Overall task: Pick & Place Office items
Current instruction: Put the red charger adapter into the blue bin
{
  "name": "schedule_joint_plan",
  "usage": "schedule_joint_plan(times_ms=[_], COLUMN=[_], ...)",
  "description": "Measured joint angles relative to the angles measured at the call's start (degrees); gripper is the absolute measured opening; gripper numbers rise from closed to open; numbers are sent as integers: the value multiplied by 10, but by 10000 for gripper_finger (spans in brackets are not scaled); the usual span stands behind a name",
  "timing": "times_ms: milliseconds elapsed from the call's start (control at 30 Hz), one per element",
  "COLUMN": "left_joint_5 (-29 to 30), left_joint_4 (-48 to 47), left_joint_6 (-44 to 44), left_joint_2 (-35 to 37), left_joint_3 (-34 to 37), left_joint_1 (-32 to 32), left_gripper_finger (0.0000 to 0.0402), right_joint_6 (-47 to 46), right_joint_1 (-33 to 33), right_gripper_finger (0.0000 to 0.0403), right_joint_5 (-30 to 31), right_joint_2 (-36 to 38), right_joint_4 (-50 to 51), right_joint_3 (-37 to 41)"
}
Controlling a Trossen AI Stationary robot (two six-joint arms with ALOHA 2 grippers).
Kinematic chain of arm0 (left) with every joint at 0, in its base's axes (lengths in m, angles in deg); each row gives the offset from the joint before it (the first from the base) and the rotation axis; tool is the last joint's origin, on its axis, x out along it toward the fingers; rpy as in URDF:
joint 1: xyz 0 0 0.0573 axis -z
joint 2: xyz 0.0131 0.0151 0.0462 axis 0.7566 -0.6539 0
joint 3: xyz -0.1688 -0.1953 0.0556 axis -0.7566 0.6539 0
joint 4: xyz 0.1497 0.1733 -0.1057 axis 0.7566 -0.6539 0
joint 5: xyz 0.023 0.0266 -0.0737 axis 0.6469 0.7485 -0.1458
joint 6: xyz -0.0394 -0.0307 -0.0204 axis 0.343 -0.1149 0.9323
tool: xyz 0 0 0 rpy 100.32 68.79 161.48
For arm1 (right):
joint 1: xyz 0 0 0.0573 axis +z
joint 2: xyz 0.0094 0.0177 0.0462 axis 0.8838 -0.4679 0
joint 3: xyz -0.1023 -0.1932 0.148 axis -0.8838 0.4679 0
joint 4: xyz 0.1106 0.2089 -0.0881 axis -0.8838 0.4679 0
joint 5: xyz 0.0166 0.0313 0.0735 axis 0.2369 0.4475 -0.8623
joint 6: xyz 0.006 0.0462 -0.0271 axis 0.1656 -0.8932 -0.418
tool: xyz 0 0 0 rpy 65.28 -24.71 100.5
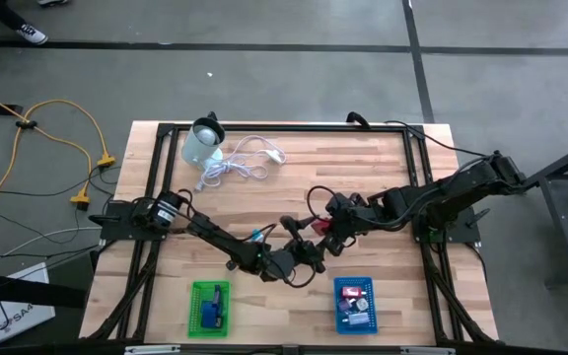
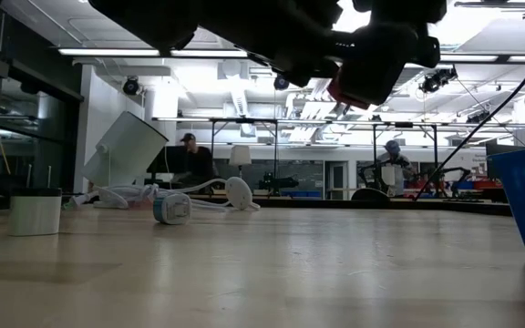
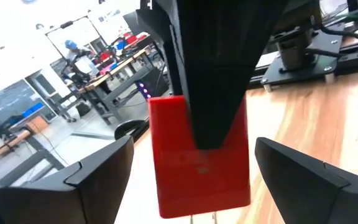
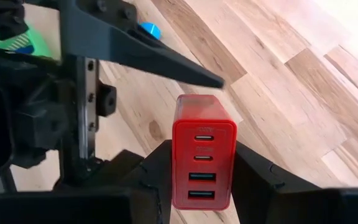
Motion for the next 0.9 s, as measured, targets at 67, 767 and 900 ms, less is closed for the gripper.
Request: schedule_joint_plan(times_ms=[67, 767, 900], left_joint_5=[6, 12, 23], left_joint_4=[0, 3, 3], left_joint_6=[-3, 2, 3], left_joint_2=[0, 0, 0], left_joint_3=[0, 0, 0], left_joint_1=[1, 19, 28], left_gripper_finger=[329, 328, 328], right_joint_6=[0, -11, -28], right_joint_1=[0, 0, 9], right_gripper_finger=[111, 112, 112], right_joint_5=[1, 12, -3], right_joint_2=[0, 23, 47], right_joint_4=[5, 100, 137], right_joint_3=[0, 0, 0])
